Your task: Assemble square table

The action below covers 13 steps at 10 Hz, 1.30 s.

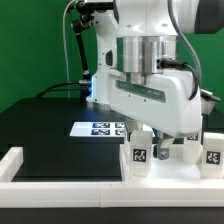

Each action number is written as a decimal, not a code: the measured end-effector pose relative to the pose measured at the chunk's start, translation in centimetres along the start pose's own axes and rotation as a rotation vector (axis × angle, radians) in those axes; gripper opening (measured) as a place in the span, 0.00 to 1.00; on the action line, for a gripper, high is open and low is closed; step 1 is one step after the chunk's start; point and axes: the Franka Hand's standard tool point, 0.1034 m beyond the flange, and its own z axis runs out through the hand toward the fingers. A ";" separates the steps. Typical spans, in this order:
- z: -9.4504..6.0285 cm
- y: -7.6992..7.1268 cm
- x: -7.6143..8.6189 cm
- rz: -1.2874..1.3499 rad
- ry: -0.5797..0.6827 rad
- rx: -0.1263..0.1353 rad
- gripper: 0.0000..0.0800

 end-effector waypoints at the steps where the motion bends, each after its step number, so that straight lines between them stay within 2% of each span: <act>1: 0.0 0.0 0.0 -0.070 0.000 0.000 0.81; 3: -0.3 0.2 0.8 -0.405 0.010 -0.003 0.81; 5: -0.4 -0.3 0.5 -0.482 0.036 -0.003 0.81; 6: -0.4 -0.3 0.6 -0.472 0.036 -0.004 0.65; 7: -0.4 -0.3 0.6 -0.467 0.036 -0.004 0.65; 8: -0.4 -0.2 0.7 -0.413 0.037 -0.005 0.48; 9: -0.2 0.2 1.0 -0.299 0.034 -0.010 0.36; 11: -0.2 0.3 1.0 -0.144 0.035 -0.010 0.36; 12: -0.2 0.4 0.9 0.077 0.039 -0.015 0.36; 13: -0.2 0.5 0.8 0.245 0.034 -0.008 0.36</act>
Offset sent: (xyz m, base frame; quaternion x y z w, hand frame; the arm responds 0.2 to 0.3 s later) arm 0.0054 0.0013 0.0110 -0.0203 0.0656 -0.3475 0.9352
